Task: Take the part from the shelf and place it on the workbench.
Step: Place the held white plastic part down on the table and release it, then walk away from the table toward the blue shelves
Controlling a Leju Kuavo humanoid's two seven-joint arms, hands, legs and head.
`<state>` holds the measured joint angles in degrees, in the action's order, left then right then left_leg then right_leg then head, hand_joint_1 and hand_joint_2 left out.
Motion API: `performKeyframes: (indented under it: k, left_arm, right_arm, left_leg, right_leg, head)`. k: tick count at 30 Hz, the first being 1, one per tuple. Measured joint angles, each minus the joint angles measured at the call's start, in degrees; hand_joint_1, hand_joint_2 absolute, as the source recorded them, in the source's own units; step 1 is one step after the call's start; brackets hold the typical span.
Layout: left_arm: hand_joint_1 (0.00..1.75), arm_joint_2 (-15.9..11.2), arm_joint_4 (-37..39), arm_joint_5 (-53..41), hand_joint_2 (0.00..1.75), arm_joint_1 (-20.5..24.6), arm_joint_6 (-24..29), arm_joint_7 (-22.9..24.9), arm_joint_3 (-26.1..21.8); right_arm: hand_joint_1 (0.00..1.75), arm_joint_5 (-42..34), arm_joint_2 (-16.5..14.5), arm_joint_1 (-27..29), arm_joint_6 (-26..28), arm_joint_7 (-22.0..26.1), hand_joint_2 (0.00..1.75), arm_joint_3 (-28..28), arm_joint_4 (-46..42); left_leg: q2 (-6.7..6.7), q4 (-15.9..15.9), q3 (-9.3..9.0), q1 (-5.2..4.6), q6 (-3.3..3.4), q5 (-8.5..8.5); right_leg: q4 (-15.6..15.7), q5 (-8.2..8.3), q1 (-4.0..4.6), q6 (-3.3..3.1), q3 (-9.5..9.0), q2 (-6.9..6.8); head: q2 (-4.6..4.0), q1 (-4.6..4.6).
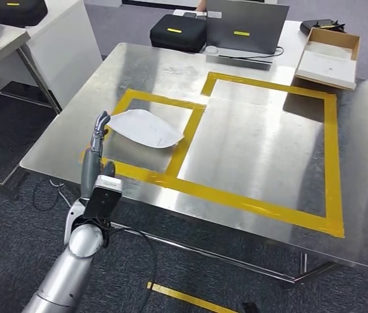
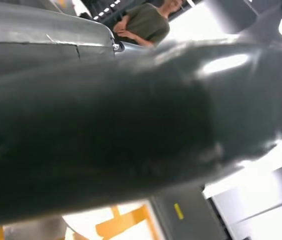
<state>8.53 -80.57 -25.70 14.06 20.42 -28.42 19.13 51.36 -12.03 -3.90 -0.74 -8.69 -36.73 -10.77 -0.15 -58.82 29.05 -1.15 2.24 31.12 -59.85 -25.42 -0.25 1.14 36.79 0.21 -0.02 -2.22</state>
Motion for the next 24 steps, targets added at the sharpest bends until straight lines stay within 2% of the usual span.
performKeyframes:
  k: [1,2,3,4,6,7,8,9,10,11,12,13,14,15,16,17,18,19,21,22,23,24]
  left_arm:
    - [0.00,0.09,-0.86,1.79,0.00,-0.68,-0.69,-0.80,0.04]
    - [0.00,0.18,-1.91,3.80,0.00,-1.59,-1.54,-1.68,0.15]
    - [0.00,0.28,-3.19,5.95,0.00,-2.75,-2.39,-2.57,0.31]
    - [0.00,0.37,-4.65,8.05,0.00,-4.13,-3.10,-3.47,0.50]
    - [0.00,0.48,-7.77,11.51,0.00,-7.21,-3.91,-5.09,0.77]
    - [0.00,0.51,-9.23,12.74,0.00,-8.73,-4.04,-5.76,0.81]
    - [0.00,0.51,-10.53,13.64,0.00,-10.15,-4.07,-6.28,0.82]
    - [0.00,0.51,-11.70,14.36,0.00,-11.40,-4.07,-6.71,0.82]
    - [0.00,0.51,-12.79,14.95,0.00,-12.53,-4.06,-7.10,0.82]
    - [0.00,0.51,-13.75,15.32,0.00,-13.48,-4.05,-7.39,0.82]
    - [0.00,0.50,-14.67,15.55,0.00,-14.21,-4.00,-7.63,0.82]
    - [0.00,0.47,-15.47,15.63,0.00,-14.74,-3.93,-7.76,0.81]
    - [0.00,0.42,-16.15,15.64,0.00,-15.15,-3.77,-7.80,0.79]
    - [0.00,0.32,-16.77,15.65,0.00,-15.58,-3.52,-7.83,0.74]
    - [0.00,0.18,-17.34,15.65,0.00,-16.10,-3.18,-7.96,0.59]
    - [0.00,0.02,-17.93,15.77,0.00,-16.76,-2.73,-8.22,0.29]
    - [0.00,-0.15,-18.57,16.08,0.00,-17.57,-2.30,-8.62,-0.17]
    - [0.00,-0.29,-19.26,16.62,0.00,-18.49,-1.88,-9.14,-0.80]
    - [0.00,-0.44,-20.79,18.36,0.00,-20.77,-1.35,-10.17,-2.72]
    - [0.00,-0.45,-21.50,19.23,0.00,-22.09,-1.24,-10.53,-3.92]
    - [0.00,-0.44,-22.11,19.96,0.00,-23.43,-1.27,-10.77,-5.26]
    - [0.00,-0.40,-22.55,20.45,0.00,-24.72,-1.41,-10.90,-6.58]
  right_arm:
    - [0.00,0.01,0.00,0.03,0.02,-0.04,0.00,-0.05,0.01]
    - [0.00,0.05,0.01,0.10,0.05,-0.07,0.00,-0.14,0.01]
    - [0.00,0.14,0.02,0.19,0.07,-0.10,0.00,-0.24,0.02]
    - [0.00,0.25,0.07,0.28,0.10,-0.09,0.00,-0.33,0.02]
    - [0.00,0.48,0.25,0.34,0.24,0.04,0.00,-0.46,0.01]
    - [0.00,0.57,0.39,0.35,0.34,0.12,0.00,-0.50,0.00]
    - [0.00,0.63,0.52,0.38,0.45,0.18,0.00,-0.56,-0.01]
    - [0.00,0.71,0.66,0.40,0.57,0.21,0.00,-0.63,-0.01]
    - [0.00,0.89,0.79,0.40,0.69,0.16,0.00,-0.69,-0.01]
    - [0.00,1.19,0.88,0.36,0.79,0.06,0.00,-0.73,-0.01]
    - [0.00,1.70,0.97,0.30,0.91,-0.04,0.00,-0.74,-0.02]
    - [0.00,2.33,1.02,0.21,1.10,-0.09,0.00,-0.72,-0.03]
    - [0.00,2.96,1.05,0.16,1.37,0.03,0.00,-0.67,-0.04]
    - [0.00,3.51,1.07,0.16,1.71,0.27,0.00,-0.60,-0.05]
    - [0.00,3.92,1.08,0.25,2.03,0.59,0.00,-0.51,-0.04]
    - [0.00,4.27,1.09,0.35,2.26,0.91,0.00,-0.44,-0.04]
    - [0.00,4.62,1.10,0.44,2.40,1.14,0.00,-0.36,-0.03]
    - [0.00,5.06,1.12,0.53,2.46,1.29,0.00,-0.27,-0.03]
    - [0.00,6.02,1.16,0.67,2.60,1.44,0.00,0.14,-0.03]
    - [0.00,6.35,1.17,0.76,2.68,1.45,0.00,0.37,-0.03]
    - [0.00,6.52,1.18,0.85,2.77,1.37,0.00,0.56,-0.03]
    - [0.00,6.51,1.18,0.94,2.81,1.22,0.00,0.63,-0.03]
  left_leg:
    - [0.08,0.45,0.16,0.09,0.00,-0.58]
    - [0.18,0.95,0.36,0.24,0.06,-1.25]
    - [0.30,1.43,0.73,0.44,0.21,-2.01]
    - [0.42,1.77,1.30,0.62,0.33,-2.75]
    - [0.61,1.84,2.93,0.60,0.52,-4.01]
    - [0.70,1.80,3.80,0.59,0.48,-4.63]
    - [0.79,1.75,4.67,0.61,0.41,-5.26]
    - [0.82,1.68,5.51,0.65,0.28,-5.84]
    - [0.81,1.53,6.33,0.72,0.08,-6.41]
    - [0.78,1.28,7.03,0.76,-0.17,-6.89]
    - [0.73,0.86,7.67,0.73,-0.43,-7.26]
    - [0.69,0.44,8.17,0.64,-0.73,-7.65]
    - [0.67,0.11,8.51,0.54,-1.01,-8.05]
    - [0.65,-0.07,8.76,0.48,-1.28,-8.47]
    - [0.62,-0.13,8.93,0.52,-1.59,-8.79]
    - [0.55,-0.38,9.11,0.64,-1.92,-8.34]
    - [0.47,-1.28,9.36,0.77,-2.30,-6.84]
    - [0.41,-3.25,9.78,0.90,-2.69,-4.30]
    - [0.37,-10.16,10.79,1.10,-3.25,1.75]
    - [0.36,-13.57,11.06,1.15,-3.38,3.42]
    - [0.36,-15.74,10.83,1.19,-3.40,3.69]
    - [0.36,-15.86,9.79,1.20,-3.30,2.71]
  right_leg:
    - [0.06,0.19,-0.09,0.34,0.10,-0.02]
    - [-0.16,-0.34,-0.10,0.67,0.38,-0.03]
    - [-1.16,-1.92,-0.08,0.98,0.91,-0.02]
    - [-3.23,-4.45,-0.13,1.25,1.63,-0.02]
    - [-9.71,-9.88,-0.25,1.76,3.06,-0.04]
    - [-12.59,-11.03,-0.31,1.97,3.26,-0.06]
    - [-14.14,-10.73,-0.37,2.16,2.81,-0.07]
    - [-13.90,-9.30,-0.42,2.31,1.53,-0.08]
    - [-11.73,-7.53,-0.49,2.45,-0.74,-0.09]
    - [-8.18,-6.44,-0.60,2.57,-3.72,-0.09]
    - [-3.86,-6.31,-0.65,2.57,-7.06,-0.05]
    - [-0.13,-6.93,-0.67,2.30,-9.55,0.02]
    - [2.25,-7.76,-0.62,1.90,-10.97,0.11]
    - [3.41,-8.22,-0.50,1.36,-11.43,0.18]
    - [3.50,-8.17,-0.51,0.66,-10.95,0.14]
    - [3.44,-7.78,-0.52,0.08,-10.55,0.03]
    - [3.45,-7.29,-0.57,-0.48,-10.11,-0.10]
    - [3.47,-6.73,-0.62,-0.96,-9.55,-0.23]
    - [3.38,-5.57,-0.49,-1.37,-8.52,-0.32]
    - [3.28,-4.96,-0.40,-1.42,-7.90,-0.37]
    - [3.12,-4.40,-0.32,-1.42,-7.23,-0.42]
    - [2.90,-3.92,-0.26,-1.37,-6.44,-0.46]
  head:
    - [0.00,0.01]
    - [0.00,0.03]
    - [0.00,0.15]
    - [0.00,0.27]
    - [0.00,0.47]
    - [0.00,0.48]
    - [0.00,0.47]
    - [0.00,0.48]
    - [0.00,0.47]
    - [0.00,0.49]
    - [0.00,0.52]
    - [0.00,0.56]
    - [0.01,0.57]
    - [0.01,0.57]
    - [0.01,0.61]
    - [0.01,0.57]
    - [0.01,0.53]
    - [0.01,0.44]
    - [0.00,0.24]
    - [0.00,0.18]
    - [0.00,0.16]
    - [0.00,0.16]
